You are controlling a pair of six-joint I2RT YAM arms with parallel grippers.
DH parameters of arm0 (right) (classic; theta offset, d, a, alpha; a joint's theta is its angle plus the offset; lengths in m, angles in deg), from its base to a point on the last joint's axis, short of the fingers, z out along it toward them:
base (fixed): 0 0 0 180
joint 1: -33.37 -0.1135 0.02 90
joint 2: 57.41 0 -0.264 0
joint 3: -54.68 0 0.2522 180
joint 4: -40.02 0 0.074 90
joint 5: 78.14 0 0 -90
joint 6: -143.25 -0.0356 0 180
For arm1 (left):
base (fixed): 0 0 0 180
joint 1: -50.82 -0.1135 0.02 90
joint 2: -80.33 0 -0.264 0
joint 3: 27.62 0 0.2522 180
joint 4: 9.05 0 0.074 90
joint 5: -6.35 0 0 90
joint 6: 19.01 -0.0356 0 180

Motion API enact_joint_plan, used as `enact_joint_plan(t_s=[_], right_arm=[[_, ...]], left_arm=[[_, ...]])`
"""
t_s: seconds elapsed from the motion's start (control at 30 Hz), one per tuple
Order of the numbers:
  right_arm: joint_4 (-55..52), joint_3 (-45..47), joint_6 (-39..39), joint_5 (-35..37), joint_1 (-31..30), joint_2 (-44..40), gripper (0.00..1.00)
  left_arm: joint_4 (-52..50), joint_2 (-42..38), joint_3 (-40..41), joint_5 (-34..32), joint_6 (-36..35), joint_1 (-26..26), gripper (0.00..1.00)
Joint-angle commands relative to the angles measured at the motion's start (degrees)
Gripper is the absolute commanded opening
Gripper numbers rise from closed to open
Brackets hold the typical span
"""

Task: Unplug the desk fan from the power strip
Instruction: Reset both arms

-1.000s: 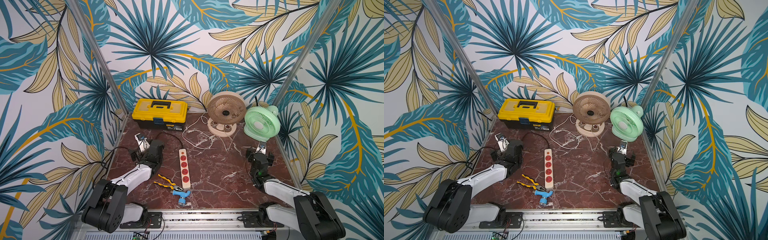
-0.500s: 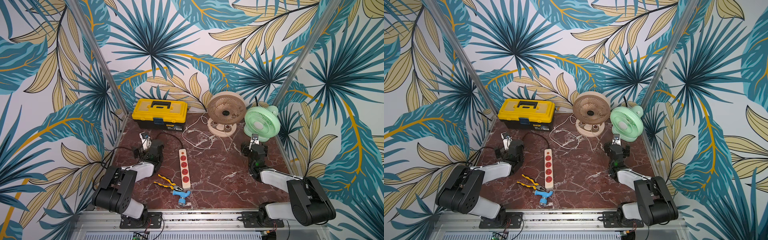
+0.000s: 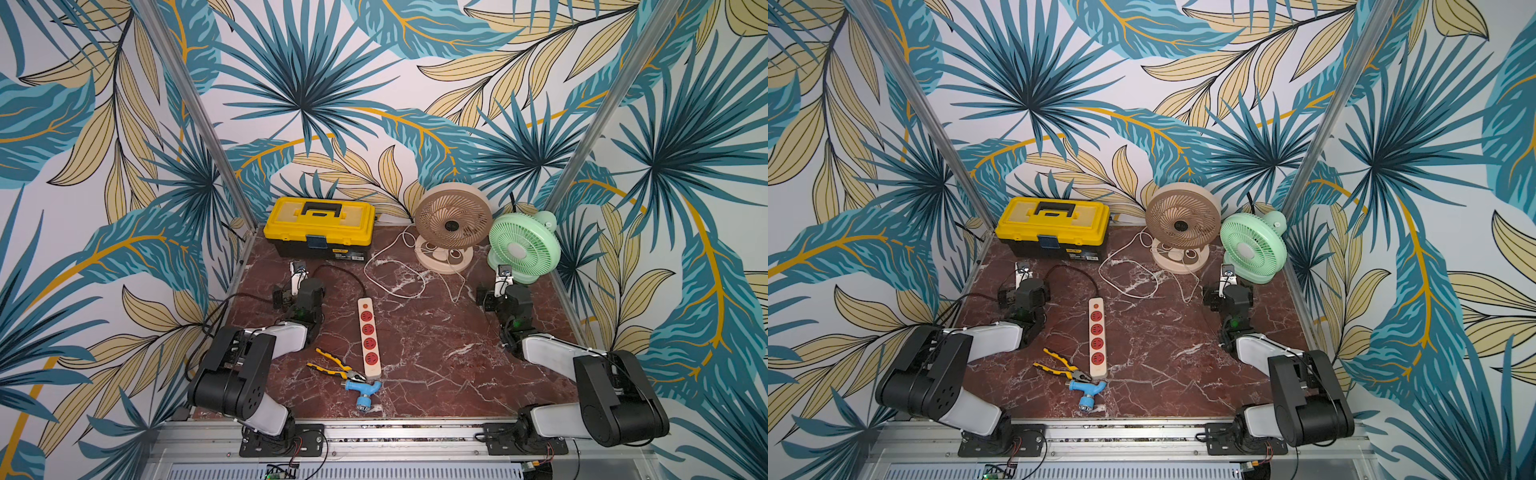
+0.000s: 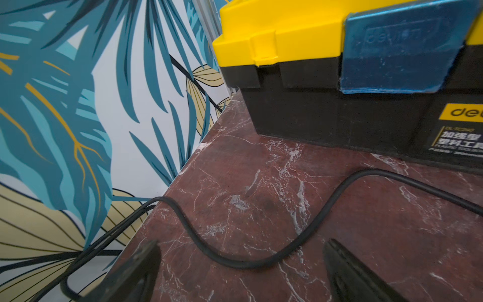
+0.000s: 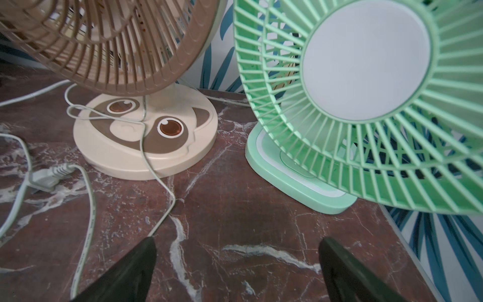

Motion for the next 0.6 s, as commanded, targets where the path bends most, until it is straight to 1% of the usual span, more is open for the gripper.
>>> enact_joint_plan(t_s=[0.0,0.07,0.1,0.13,0.17,0.23,0.3,0.43,0.5,0.53,0.57], right_arm=[[7.2,2.7,-3.3,-3.3,1.8,3.7,1.0],[14.5,4.7,-3.7,-3.8,2.6,6.6,0.99],[14.7,5.0,-4.0,-4.0,2.8,6.4,1.0],[12.6,4.7,-4.4,-4.0,3.1,5.5,1.0],[13.9,5.0,-4.8,-3.0,3.3,5.9,1.0],[13.6,5.2,-7.1,2.5,3.5,5.6,1.0],[13.9,5.3,-7.8,3.7,3.5,5.6,1.0],[14.0,5.4,-7.7,3.8,3.4,5.6,0.99],[13.8,5.3,-7.7,3.8,3.4,5.6,0.99],[13.8,5.3,-7.7,3.8,3.4,5.6,0.99],[13.8,5.3,-7.7,3.9,3.4,5.6,1.0]], left_arm=[[4.2,-1.6,2.0,6.8,-1.5,-1.3,1.0],[4.8,-1.9,2.4,7.7,-1.8,-1.4,1.0],[5.0,-1.9,2.5,7.7,-1.9,-1.4,1.0],[5.0,-1.9,2.5,7.8,-2.0,-1.4,1.0],[5.1,-1.8,2.5,7.8,-2.0,-1.4,1.0],[5.0,-1.8,2.5,7.8,-2.0,-1.4,1.0],[6.7,-2.3,3.7,8.5,-2.9,-1.0,1.0],[15.7,-4.0,9.3,12.3,-4.7,-0.8,1.0],[17.6,-4.0,10.4,15.2,-5.2,-1.1,1.0],[17.1,-3.7,10.3,18.5,-4.9,-2.0,1.0],[20.1,-1.5,10.4,20.4,-4.6,-3.1,1.0]])
